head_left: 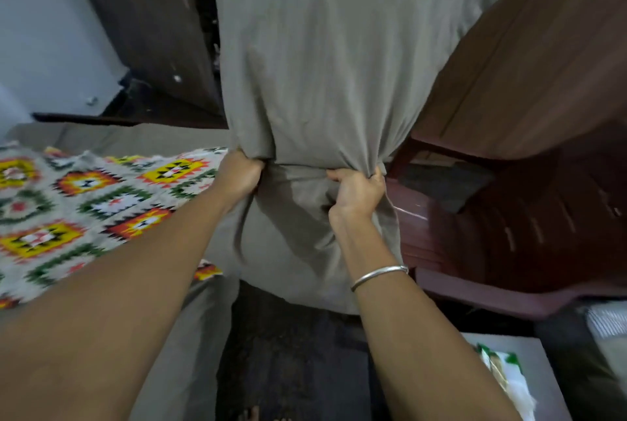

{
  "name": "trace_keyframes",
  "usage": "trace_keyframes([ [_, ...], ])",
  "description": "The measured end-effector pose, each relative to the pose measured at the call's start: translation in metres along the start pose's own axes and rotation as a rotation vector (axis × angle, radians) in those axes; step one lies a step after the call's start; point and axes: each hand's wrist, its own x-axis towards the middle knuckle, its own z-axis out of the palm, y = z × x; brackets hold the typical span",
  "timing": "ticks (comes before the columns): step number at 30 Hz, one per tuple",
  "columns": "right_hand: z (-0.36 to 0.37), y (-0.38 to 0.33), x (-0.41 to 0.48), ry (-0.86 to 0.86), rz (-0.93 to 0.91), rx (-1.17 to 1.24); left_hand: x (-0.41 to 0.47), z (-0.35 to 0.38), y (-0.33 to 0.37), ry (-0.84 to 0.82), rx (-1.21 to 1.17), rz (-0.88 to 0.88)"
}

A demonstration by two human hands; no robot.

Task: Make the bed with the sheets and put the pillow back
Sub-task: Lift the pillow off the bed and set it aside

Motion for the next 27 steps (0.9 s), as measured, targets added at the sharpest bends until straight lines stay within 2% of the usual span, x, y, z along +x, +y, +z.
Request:
trace_keyframes([
  [6,-0.031,-0.009,0.057,0.229,-0.094,0.061,0.058,0.066,0.045,-0.117,-0.03,0.084],
  [13,-0.051,-0.038,0.124,0.506,-0.238,0.109,0.099,0.161,0.108,-0.395,-0.032,0.182],
  [18,-0.069,-0.06,0.177,0.659,-0.308,0.154,0.121,0.228,0.146,-0.537,-0.009,0.292],
  [23,-0.102,-0.069,0.224,0.813,-0.33,0.178,0.136,0.296,0.173,-0.673,0.031,0.395],
  [25,-0.115,-0.071,0.239,0.926,-0.319,0.104,0.14,0.322,0.182,-0.809,0.032,0.421],
  [27,-0.128,-0.077,0.251,1.098,-0.154,-0.073,0.137,0.342,0.184,-0.99,0.055,0.385],
])
